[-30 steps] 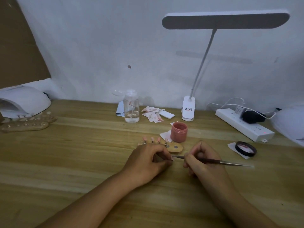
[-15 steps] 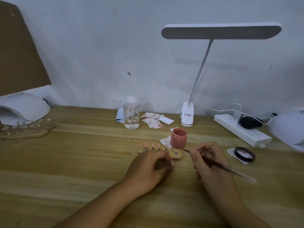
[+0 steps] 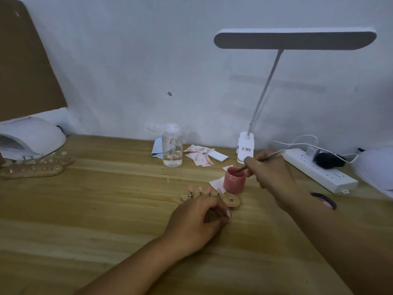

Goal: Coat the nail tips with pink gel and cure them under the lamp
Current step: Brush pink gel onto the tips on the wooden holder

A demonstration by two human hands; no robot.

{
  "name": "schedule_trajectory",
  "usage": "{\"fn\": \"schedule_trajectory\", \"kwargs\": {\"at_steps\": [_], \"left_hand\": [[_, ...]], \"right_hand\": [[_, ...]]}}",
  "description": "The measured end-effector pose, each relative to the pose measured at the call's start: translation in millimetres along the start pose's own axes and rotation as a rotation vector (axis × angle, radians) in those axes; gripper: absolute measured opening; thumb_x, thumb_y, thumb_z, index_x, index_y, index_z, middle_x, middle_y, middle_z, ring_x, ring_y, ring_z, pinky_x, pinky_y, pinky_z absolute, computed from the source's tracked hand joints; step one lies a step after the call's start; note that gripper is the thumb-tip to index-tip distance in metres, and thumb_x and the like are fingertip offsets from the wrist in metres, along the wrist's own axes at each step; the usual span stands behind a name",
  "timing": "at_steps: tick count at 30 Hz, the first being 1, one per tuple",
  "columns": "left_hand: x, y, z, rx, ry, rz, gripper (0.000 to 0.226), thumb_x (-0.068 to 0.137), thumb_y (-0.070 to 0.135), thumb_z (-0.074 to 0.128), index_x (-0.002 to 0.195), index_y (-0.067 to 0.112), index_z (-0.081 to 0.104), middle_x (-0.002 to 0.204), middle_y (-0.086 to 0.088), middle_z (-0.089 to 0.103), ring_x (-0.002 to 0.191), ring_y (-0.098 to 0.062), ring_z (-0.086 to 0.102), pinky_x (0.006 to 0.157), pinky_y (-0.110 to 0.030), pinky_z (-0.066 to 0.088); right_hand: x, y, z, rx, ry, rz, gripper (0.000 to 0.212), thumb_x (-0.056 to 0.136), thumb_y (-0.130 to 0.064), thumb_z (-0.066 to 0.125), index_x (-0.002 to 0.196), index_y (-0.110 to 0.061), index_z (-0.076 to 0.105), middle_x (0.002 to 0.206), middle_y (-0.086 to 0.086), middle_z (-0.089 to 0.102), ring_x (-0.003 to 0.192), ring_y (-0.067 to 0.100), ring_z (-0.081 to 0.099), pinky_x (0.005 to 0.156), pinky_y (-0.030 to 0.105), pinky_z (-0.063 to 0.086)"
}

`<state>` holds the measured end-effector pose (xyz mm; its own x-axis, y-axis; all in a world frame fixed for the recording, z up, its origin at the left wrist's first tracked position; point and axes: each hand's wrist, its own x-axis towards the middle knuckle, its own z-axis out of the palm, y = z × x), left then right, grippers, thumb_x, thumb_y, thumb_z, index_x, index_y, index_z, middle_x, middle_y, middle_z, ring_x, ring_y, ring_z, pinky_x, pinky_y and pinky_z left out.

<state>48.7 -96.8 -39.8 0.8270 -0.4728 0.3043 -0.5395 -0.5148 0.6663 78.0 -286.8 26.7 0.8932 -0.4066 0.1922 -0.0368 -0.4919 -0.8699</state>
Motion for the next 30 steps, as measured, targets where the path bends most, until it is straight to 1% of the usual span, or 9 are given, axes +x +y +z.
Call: {"fn": "schedule_trajectory", "kwargs": {"at_steps": [7, 10, 12, 14, 16, 18, 23, 27, 30], "left_hand": [[1, 0, -1, 0.003, 0.006, 0.002, 0.021, 0.085, 0.029, 0.071, 0.079, 0.047, 0.061, 0.082, 0.033, 0.063, 0.067, 0.017, 0.051, 0.06, -0.01, 0.03], [1, -1, 0, 0.015, 0.0, 0.002, 0.02, 0.085, 0.029, 0.071, 0.078, 0.046, 0.061, 0.081, 0.034, 0.062, 0.067, 0.018, 0.051, 0.059, -0.008, 0.028], [1, -1, 0, 0.011, -0.003, -0.001, 0.02, 0.085, 0.028, 0.072, 0.078, 0.044, 0.062, 0.079, 0.035, 0.061, 0.066, 0.018, 0.051, 0.058, -0.008, 0.028], [2, -1, 0, 0.004, -0.005, -0.007, 0.021, 0.084, 0.026, 0.072, 0.077, 0.044, 0.063, 0.078, 0.035, 0.061, 0.065, 0.018, 0.051, 0.058, -0.009, 0.028], [2, -1, 0, -0.003, -0.002, -0.008, 0.021, 0.084, 0.026, 0.073, 0.076, 0.043, 0.063, 0.077, 0.034, 0.062, 0.064, 0.018, 0.051, 0.058, -0.009, 0.029], [3, -2, 0, 0.0, 0.005, -0.002, 0.02, 0.083, 0.025, 0.074, 0.077, 0.041, 0.064, 0.075, 0.033, 0.061, 0.063, 0.018, 0.051, 0.057, -0.008, 0.028], [2, -2, 0, -0.02, 0.022, 0.001, 0.019, 0.082, 0.024, 0.077, 0.077, 0.039, 0.066, 0.073, 0.03, 0.062, 0.062, 0.016, 0.051, 0.057, -0.008, 0.029], [3, -3, 0, -0.022, 0.023, -0.001, 0.021, 0.082, 0.025, 0.078, 0.075, 0.041, 0.065, 0.072, 0.033, 0.061, 0.062, 0.015, 0.051, 0.057, -0.009, 0.03], [4, -4, 0, -0.005, 0.025, -0.005, 0.025, 0.082, 0.025, 0.078, 0.073, 0.043, 0.062, 0.07, 0.037, 0.059, 0.062, 0.016, 0.051, 0.056, -0.007, 0.03]], "right_hand": [[2, 7, 4, -0.107, 0.009, 0.007, 0.019, 0.082, -0.022, 0.06, 0.064, -0.018, 0.063, 0.06, -0.003, 0.063, 0.066, 0.016, 0.054, 0.067, 0.039, 0.046], [-16, 13, -4, 0.171, 0.148, 0.008, 0.016, 0.086, -0.022, 0.053, 0.071, -0.016, 0.057, 0.052, -0.005, 0.063, 0.051, 0.011, 0.051, 0.058, 0.035, 0.044], [-36, 18, -8, 0.465, 0.089, 0.06, 0.011, 0.092, -0.016, 0.047, 0.086, -0.011, 0.055, 0.06, 0.0, 0.07, 0.045, 0.01, 0.053, 0.052, 0.029, 0.048], [-61, 26, -8, 0.644, -0.035, 0.092, 0.012, 0.095, -0.013, 0.048, 0.094, -0.006, 0.057, 0.073, 0.009, 0.074, 0.053, 0.012, 0.061, 0.059, 0.024, 0.053], [-82, 33, -11, 0.596, -0.103, 0.011, 0.011, 0.093, -0.012, 0.055, 0.089, -0.004, 0.06, 0.076, 0.011, 0.074, 0.061, 0.011, 0.062, 0.065, 0.022, 0.051], [-90, 33, -11, 0.51, -0.153, -0.074, 0.012, 0.089, -0.01, 0.06, 0.079, -0.004, 0.057, 0.069, 0.008, 0.07, 0.06, 0.009, 0.056, 0.059, 0.017, 0.046], [-94, 30, -6, 0.425, -0.176, -0.053, 0.017, 0.085, 0.001, 0.059, 0.074, 0.001, 0.046, 0.057, 0.009, 0.059, 0.053, 0.009, 0.049, 0.05, 0.015, 0.037], [-94, 30, -7, 0.393, -0.201, -0.046, 0.016, 0.084, -0.001, 0.06, 0.079, 0.008, 0.047, 0.058, 0.007, 0.063, 0.057, 0.011, 0.051, 0.055, 0.022, 0.039], [-94, 28, -6, 0.343, -0.223, -0.059, 0.014, 0.083, 0.002, 0.06, 0.078, 0.008, 0.049, 0.056, 0.005, 0.063, 0.053, 0.009, 0.051, 0.052, 0.019, 0.038]]}}
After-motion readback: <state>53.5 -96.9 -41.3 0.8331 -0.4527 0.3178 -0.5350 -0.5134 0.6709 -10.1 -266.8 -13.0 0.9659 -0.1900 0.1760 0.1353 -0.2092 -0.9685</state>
